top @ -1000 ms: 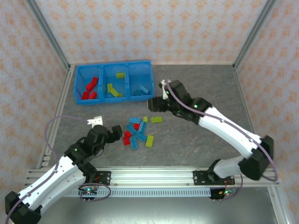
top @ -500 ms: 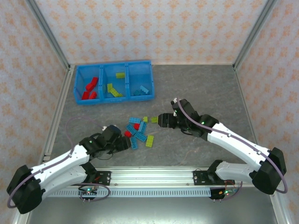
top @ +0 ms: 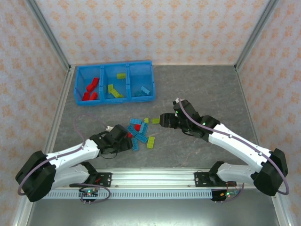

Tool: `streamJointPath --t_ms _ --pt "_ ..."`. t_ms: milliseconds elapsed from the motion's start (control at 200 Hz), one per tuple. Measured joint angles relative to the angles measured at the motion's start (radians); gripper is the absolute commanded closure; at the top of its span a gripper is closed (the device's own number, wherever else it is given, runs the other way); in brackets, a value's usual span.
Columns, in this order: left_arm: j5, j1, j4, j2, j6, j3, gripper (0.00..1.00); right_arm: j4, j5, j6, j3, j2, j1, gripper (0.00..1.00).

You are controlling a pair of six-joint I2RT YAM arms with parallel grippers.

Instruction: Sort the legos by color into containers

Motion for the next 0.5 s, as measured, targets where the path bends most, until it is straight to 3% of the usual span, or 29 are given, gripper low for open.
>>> streamJointPath --t_ms 320,500 --pt "-0.02 0.001 0.003 0.073 0.027 0.027 0.34 0.0 0.003 0.003 0.0 0.0 0.0 0.23" --pt "-0.026 0.02 -0.029 0.117 0.044 0.058 0.56 -0.001 0.003 0.008 0.0 0.0 0.0 0.23"
